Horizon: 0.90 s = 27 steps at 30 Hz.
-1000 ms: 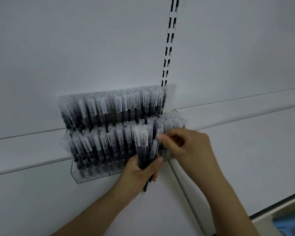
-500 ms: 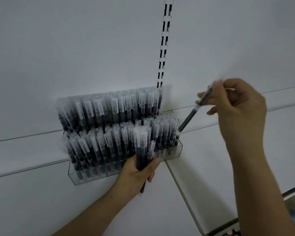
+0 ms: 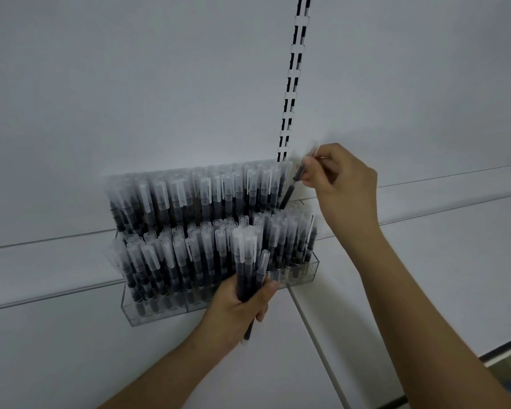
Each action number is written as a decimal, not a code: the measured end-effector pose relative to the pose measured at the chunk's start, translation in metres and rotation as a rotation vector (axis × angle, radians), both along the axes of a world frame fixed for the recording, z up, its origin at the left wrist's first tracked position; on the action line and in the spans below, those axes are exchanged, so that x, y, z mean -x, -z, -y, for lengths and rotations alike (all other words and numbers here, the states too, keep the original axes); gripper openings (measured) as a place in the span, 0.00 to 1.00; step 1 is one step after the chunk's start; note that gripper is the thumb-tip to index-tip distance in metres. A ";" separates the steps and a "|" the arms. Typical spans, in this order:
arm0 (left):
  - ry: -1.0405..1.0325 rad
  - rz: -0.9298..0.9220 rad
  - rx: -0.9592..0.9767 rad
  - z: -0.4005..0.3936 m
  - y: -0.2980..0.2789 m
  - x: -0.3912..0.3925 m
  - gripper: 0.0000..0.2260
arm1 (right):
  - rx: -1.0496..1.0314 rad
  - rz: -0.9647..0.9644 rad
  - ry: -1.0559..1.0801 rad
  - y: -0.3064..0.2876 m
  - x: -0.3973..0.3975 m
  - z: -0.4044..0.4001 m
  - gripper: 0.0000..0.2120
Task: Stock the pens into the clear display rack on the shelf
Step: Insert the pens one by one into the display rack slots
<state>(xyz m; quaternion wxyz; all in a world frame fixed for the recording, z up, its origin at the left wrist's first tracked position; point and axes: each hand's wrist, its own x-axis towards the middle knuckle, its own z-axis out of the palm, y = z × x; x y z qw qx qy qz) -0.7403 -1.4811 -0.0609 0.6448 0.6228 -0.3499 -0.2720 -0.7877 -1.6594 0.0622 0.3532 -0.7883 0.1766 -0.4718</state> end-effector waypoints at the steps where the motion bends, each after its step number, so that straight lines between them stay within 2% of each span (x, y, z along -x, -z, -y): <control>1: -0.001 -0.003 -0.002 0.000 0.000 0.000 0.12 | 0.053 -0.043 -0.003 0.001 -0.001 0.000 0.05; 5: -0.002 -0.018 -0.009 0.001 0.002 -0.001 0.12 | 0.297 -0.277 -0.003 0.010 -0.011 -0.001 0.07; 12: 0.005 -0.002 -0.013 0.000 0.000 0.000 0.13 | 0.262 -0.315 0.020 0.005 -0.014 0.002 0.07; 16: 0.005 -0.001 -0.018 -0.001 0.002 -0.002 0.14 | 0.226 -0.434 0.063 0.008 -0.015 0.004 0.09; 19: -0.001 0.001 -0.020 -0.001 0.001 -0.002 0.15 | 0.302 -0.524 0.113 0.009 -0.010 -0.002 0.13; 22: 0.000 0.002 -0.030 -0.002 0.000 -0.002 0.14 | 0.289 -0.466 0.151 0.003 0.001 -0.010 0.14; 25: -0.002 0.007 -0.026 -0.002 0.000 -0.003 0.14 | 0.210 -0.255 0.166 -0.002 0.026 -0.028 0.08; 27: 0.000 0.013 -0.022 -0.002 0.001 -0.003 0.15 | 0.152 -0.232 0.088 0.002 0.044 -0.044 0.08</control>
